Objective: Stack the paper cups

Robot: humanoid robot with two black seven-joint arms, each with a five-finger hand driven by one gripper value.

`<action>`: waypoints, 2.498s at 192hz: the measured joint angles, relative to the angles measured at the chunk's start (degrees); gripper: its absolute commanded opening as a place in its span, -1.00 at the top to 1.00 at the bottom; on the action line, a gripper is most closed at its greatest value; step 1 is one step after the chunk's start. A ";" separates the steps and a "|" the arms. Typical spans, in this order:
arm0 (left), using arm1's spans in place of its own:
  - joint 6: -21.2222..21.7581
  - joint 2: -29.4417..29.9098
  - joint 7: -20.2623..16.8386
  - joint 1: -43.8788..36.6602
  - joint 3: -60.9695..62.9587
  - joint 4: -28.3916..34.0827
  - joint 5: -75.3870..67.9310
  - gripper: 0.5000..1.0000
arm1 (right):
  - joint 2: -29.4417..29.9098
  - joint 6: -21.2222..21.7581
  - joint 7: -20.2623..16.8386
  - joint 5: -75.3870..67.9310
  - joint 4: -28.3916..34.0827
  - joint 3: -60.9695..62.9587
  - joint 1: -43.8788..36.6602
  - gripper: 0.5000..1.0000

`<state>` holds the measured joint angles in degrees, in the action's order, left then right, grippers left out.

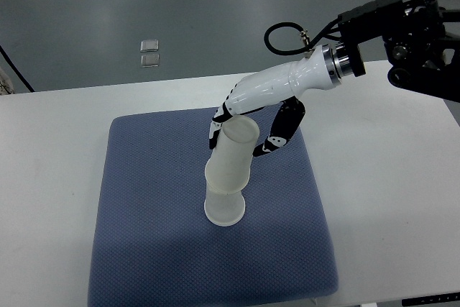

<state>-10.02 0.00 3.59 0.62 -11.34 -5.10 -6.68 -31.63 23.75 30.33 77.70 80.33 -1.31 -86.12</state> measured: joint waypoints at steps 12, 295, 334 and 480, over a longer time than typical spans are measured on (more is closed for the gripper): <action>0.00 0.00 0.00 0.00 0.00 0.00 0.00 -1.00 | 0.88 0.15 -0.69 0.07 -0.18 -0.19 -0.59 0.16; 0.00 0.00 0.00 0.00 0.00 0.00 0.00 -1.00 | 5.54 0.05 -5.31 -1.61 -2.97 -2.13 -0.05 -0.64; 0.00 0.00 0.00 0.00 0.00 0.00 0.00 -1.00 | 4.86 0.31 -5.58 -15.40 -8.85 -1.88 1.47 -0.64; 0.00 0.00 0.03 0.00 0.00 0.00 0.00 -1.00 | 8.64 -2.34 -24.99 -96.07 -32.70 4.65 21.46 -0.65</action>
<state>-10.02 0.00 3.62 0.62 -11.34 -5.10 -6.68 -22.99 21.41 5.33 -18.37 47.64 3.34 -64.66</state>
